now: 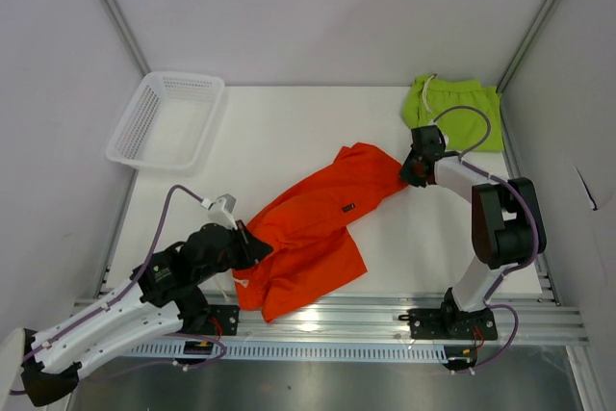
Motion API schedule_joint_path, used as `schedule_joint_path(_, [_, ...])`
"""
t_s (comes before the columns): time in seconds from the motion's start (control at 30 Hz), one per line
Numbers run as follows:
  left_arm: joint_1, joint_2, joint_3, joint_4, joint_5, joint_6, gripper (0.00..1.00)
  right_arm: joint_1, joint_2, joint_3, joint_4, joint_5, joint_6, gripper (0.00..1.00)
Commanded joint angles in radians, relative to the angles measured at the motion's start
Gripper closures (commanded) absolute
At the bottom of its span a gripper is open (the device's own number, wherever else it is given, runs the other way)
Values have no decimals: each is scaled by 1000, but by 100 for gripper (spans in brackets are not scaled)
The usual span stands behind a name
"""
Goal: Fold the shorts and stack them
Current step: Flatten the shorts out
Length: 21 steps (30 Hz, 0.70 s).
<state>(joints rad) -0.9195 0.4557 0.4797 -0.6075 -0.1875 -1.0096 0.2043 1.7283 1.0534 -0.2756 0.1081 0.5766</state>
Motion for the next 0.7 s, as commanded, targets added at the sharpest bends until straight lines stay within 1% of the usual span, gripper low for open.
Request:
schedule_joint_path(0.0, [5, 18, 31, 40, 0, 23, 100, -13, -29, -33, 70, -96, 23, 79])
schedule_joint_path(0.07, [5, 26, 28, 52, 2, 20, 100, -11, -16, -38, 70, -123, 19, 59])
schedule_joint_path(0.1, [5, 31, 23, 57, 6, 20, 100, -9, -13, -43, 72, -123, 17, 50])
schedule_joint_path(0.23, [5, 32, 23, 58, 6, 17, 100, -11, -41, -79, 88, -125, 22, 48])
schedule_joint_path(0.3, [5, 31, 23, 58, 5, 17, 100, -11, -56, -101, 92, -125, 32, 42])
schedule_joint_path(0.33, [5, 31, 23, 55, 5, 17, 100, -11, -68, -105, 90, -127, 38, 41])
schedule_joint_path(0.4, [5, 31, 22, 57, 5, 17, 100, -11, -81, -122, 95, -131, 49, 41])
schedule_joint_path(0.57, [5, 34, 22, 57, 5, 17, 100, -11, -148, -150, 79, -70, 78, 41])
schedule_joint_path(0.67, [5, 31, 22, 57, 5, 17, 100, -13, -176, -181, 90, -62, 91, 41])
